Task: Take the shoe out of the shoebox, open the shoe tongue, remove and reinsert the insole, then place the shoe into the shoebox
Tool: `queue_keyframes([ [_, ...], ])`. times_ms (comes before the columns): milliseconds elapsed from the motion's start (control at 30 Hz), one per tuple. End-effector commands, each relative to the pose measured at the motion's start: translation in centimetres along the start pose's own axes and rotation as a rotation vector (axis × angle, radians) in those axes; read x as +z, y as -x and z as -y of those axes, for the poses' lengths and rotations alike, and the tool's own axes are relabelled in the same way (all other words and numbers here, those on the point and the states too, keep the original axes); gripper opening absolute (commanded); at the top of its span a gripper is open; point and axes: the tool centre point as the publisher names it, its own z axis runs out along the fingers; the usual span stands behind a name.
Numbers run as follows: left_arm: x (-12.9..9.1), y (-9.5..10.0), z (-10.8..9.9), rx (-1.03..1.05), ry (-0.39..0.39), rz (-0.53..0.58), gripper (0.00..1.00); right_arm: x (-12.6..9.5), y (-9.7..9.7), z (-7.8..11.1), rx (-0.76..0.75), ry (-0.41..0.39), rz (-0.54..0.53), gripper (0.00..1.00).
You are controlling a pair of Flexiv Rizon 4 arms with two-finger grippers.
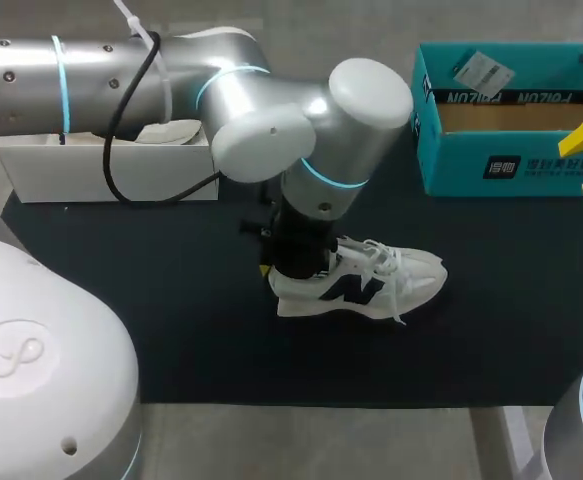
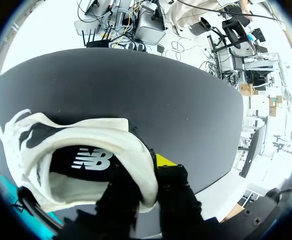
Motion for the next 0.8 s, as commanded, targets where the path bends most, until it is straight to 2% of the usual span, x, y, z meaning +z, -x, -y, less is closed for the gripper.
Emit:
queue_keyframes([
  [33, 0.3, 1.2, -0.6, -0.002, -0.02, -0.021, 0.0, 0.0, 0.0, 0.0, 0.001, 0.0, 0.002, 1.0],
  [367, 0.6, 1.7, -1.3, 0.009, -0.025, -0.031, 0.0, 0.0, 0.0, 0.0, 0.001, 0.0, 0.002, 1.0],
  [667, 1.3, 1.9, -0.3, 0.062, -0.053, -0.028, 0.0, 0.0, 0.0, 0.0, 0.001, 0.0, 0.002, 1.0],
  [700, 1.1, 2.1, -0.3, 0.065, -0.053, -0.027, 0.07, 0.0, 0.0, 0.0, 0.001, 0.0, 0.002, 1.0],
  [733, 0.9, 2.2, -0.3, 0.075, -0.044, -0.019, 0.28, 0.0, 0.0, 0.0, 0.001, 0.0, 0.002, 1.0],
  [767, 0.6, 2.2, -0.4, 0.088, -0.038, -0.007, 0.44, 0.0, 0.0, 0.0, 0.001, 0.0, 0.002, 1.0],
  [800, 0.4, 2.3, -0.4, 0.094, -0.032, 0.004, 0.8, 0.0, 0.0, 0.0, 0.001, 0.0, 0.002, 1.0],
])
